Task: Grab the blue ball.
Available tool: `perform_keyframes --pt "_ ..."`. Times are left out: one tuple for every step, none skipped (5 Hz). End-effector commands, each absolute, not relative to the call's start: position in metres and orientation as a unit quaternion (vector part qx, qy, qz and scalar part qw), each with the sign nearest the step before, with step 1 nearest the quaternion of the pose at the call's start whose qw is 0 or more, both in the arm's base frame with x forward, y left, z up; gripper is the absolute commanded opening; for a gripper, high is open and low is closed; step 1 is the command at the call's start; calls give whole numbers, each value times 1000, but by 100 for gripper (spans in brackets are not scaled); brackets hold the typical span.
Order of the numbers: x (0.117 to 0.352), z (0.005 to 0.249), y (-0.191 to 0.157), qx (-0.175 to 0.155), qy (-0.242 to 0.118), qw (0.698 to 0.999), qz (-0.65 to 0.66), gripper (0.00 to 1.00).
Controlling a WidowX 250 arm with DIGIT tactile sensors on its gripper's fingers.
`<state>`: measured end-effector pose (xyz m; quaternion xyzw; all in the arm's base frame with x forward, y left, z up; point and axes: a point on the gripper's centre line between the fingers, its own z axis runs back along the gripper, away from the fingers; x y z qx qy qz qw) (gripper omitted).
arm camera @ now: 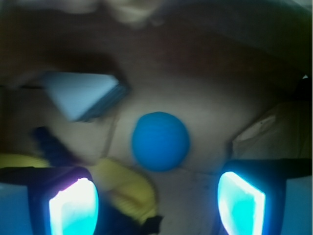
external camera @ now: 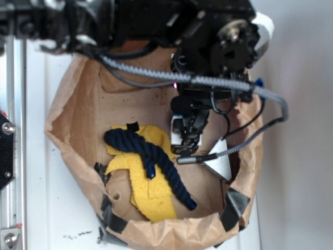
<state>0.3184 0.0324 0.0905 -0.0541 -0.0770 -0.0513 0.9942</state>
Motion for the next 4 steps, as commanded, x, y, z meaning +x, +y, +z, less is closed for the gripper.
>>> perform_keyframes --pt "332 71 14 -24 -68 994 -80 100" --pt "335 59 13 -24 -58 994 -85 100" --pt "337 53 13 -22 -52 996 -75 0" --pt "338 49 12 -8 -46 996 -79 0"
